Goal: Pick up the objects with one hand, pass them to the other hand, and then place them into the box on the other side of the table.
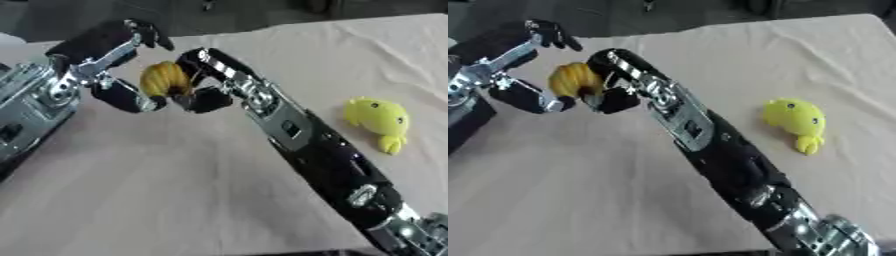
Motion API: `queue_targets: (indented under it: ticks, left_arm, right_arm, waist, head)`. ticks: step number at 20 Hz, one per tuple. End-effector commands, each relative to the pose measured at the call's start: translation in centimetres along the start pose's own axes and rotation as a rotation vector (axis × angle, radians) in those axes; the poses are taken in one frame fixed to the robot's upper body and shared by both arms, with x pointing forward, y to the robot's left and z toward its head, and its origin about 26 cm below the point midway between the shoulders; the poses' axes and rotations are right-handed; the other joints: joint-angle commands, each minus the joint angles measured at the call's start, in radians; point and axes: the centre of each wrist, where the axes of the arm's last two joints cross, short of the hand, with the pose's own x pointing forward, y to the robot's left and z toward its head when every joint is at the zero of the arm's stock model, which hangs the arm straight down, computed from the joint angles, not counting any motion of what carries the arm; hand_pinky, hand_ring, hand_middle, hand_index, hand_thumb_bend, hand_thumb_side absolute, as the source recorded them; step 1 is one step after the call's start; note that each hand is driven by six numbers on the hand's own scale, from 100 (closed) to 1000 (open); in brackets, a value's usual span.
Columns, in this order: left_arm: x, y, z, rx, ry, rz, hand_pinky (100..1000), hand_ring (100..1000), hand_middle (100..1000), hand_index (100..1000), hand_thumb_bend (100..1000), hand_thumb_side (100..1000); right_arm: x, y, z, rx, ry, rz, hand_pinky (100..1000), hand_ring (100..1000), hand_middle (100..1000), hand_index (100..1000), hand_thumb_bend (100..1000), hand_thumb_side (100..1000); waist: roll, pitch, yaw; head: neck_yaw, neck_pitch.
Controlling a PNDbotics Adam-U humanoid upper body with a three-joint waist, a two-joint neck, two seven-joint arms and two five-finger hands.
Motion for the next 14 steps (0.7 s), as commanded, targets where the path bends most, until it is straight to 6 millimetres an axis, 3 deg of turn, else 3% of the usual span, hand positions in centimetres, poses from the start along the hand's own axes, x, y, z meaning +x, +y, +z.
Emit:
queue_targets:
  ticks: [1, 6, 14]
  left_arm:
    - [-0.12, 0.75, 0.02, 0.016, 0.0, -0.019, 796, 778, 754, 803, 545, 100]
    - [-0.31, 0.46, -0.13, 0.009, 0.008, -0.03, 795, 776, 752, 800, 536, 100]
    - [0.16, 0.48, -0.26, 0.068, -0.014, 0.026, 785, 745, 723, 776, 448, 100]
  right_arm:
    - [1.09, -0.96, 0.0, -0.013, -0.035, 0.005, 644, 629, 504, 581, 100, 100]
    - [1.22, -1.02, 0.02, -0.01, -0.048, -0.012, 642, 626, 503, 581, 100, 100]
    - [1.07, -1.0, 0.02, -0.005, -0.046, -0.013, 640, 625, 502, 580, 100, 100]
  waist:
    - [0.0, -0.014, 0.0]
    - [0.0, -0.014, -0.001]
    - [0.001, -0.013, -0.001]
  head:
    - [0.004, -0.002]
    - [0.006, -0.003]
    - [0.009, -0.008]
